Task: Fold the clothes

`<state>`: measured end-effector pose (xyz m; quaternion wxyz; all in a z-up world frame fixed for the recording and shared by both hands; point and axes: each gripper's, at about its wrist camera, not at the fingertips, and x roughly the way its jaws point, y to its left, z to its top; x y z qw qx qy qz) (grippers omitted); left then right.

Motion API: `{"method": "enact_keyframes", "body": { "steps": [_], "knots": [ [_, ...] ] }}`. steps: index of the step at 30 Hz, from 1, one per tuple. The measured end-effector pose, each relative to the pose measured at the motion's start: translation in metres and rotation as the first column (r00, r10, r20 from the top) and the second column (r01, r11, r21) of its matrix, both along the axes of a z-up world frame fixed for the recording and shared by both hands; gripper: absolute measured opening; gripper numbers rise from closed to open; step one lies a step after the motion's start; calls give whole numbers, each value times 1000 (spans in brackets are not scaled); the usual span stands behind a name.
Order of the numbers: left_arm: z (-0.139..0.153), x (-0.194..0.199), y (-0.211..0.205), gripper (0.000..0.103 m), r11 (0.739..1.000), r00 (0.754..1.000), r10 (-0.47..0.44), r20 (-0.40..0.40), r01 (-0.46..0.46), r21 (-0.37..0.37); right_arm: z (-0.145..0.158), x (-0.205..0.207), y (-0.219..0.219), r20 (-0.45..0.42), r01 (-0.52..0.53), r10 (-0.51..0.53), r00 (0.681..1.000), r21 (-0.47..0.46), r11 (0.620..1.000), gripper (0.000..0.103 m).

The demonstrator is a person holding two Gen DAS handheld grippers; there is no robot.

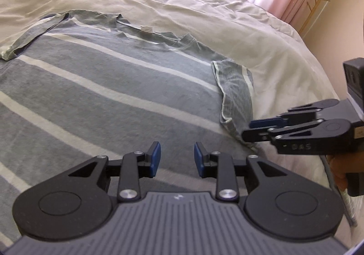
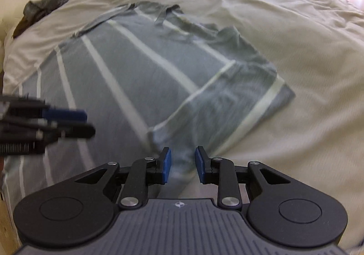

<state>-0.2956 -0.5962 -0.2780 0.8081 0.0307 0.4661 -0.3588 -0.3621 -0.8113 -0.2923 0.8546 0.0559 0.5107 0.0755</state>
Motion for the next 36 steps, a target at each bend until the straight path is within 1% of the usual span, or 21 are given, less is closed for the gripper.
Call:
{"method": "enact_keyframes", "body": {
  "steps": [3,5,8,10,14,16,18,23,26,27,28,30,31,32,33,35,36],
  "knots": [
    [1,-5,7,28,1000,1000,-11,13,10,22,2,-5,-2,-12,52,-52,999,-4,999,29],
    [2,-8,11,27,999,999,-21,28,20,38,7,-4,-6,19,76,-76,997,-5,997,29],
    [7,-17,13,28,995,994,-67,89,60,81,15,7,-14,77,98,-96,992,-22,995,29],
    [8,-22,16,28,992,990,-89,108,78,102,11,21,-23,83,133,-132,988,-9,991,29],
    [13,-26,29,29,988,989,-87,118,70,137,-5,41,-42,40,223,-222,974,-20,975,28],
    [20,-27,40,29,986,988,-77,133,56,159,2,35,-41,64,248,-245,967,-44,968,29],
    [29,-29,55,32,983,987,-58,149,31,179,13,21,-32,86,231,-226,970,-46,972,29],
    [47,-36,102,44,971,983,-13,183,-31,238,34,-28,0,100,148,-144,984,-35,988,34],
    [55,-41,130,61,962,978,3,207,-60,268,39,-58,18,71,137,-135,988,-13,991,35],
    [57,-42,139,64,959,976,-2,216,-60,278,40,-68,25,62,130,-129,990,-12,991,35],
    [58,-43,146,68,955,975,-13,222,-54,291,42,-77,32,52,124,-123,991,-10,992,35],
    [61,-45,160,72,947,973,-38,229,-38,320,43,-97,46,31,115,-114,993,-18,993,40],
    [61,-45,167,76,941,973,-59,224,-21,337,44,-105,53,19,119,-118,993,-19,993,42],
    [62,-45,173,83,936,973,-79,218,-4,353,45,-113,60,6,124,-124,992,-16,992,42],
    [62,-44,180,87,930,972,-103,210,19,368,48,-121,67,-2,130,-130,991,-15,991,42],
    [59,-46,191,99,912,962,-176,210,79,403,56,-135,83,-3,135,-135,991,-26,990,47],
    [58,-47,197,102,901,954,-212,210,108,420,60,-140,93,2,137,-137,991,-41,990,49]
  ]
}}
